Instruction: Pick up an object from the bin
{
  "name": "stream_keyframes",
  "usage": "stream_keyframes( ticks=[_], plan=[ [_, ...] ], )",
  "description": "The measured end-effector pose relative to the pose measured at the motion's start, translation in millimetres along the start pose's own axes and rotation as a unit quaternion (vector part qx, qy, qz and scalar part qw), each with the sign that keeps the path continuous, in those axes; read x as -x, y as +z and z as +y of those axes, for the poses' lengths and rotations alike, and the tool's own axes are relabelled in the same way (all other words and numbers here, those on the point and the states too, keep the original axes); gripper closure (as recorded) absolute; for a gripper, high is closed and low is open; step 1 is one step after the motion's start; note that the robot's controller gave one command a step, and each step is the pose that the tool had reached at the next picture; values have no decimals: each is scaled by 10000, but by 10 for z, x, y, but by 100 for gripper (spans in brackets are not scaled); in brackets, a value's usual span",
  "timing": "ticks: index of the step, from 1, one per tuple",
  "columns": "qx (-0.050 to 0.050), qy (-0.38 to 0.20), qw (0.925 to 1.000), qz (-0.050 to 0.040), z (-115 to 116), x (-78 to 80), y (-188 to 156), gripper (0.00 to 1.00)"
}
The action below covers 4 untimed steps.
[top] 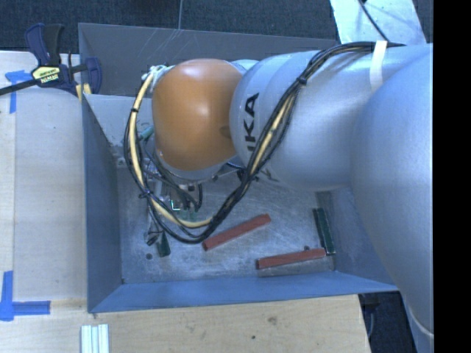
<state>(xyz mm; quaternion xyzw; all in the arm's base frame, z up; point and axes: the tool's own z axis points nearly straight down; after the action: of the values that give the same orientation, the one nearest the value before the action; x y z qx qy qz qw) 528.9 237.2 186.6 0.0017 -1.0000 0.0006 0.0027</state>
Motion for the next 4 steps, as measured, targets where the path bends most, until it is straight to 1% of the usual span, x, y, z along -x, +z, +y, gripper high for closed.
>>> stream_keyframes(
  ticks=[1, 2, 3, 4],
  plan=[
    [-1, -3560, 9345, -14, -221, -11, 1182, 0],
    [-8, -5238, 8518, -56, -316, -50, 856, 0],
    [-10, -6350, 7725, -59, -59, 319, 694, 0],
    [-21, -7622, 6474, -7, 64, 266, 1167, 0]
  ],
)
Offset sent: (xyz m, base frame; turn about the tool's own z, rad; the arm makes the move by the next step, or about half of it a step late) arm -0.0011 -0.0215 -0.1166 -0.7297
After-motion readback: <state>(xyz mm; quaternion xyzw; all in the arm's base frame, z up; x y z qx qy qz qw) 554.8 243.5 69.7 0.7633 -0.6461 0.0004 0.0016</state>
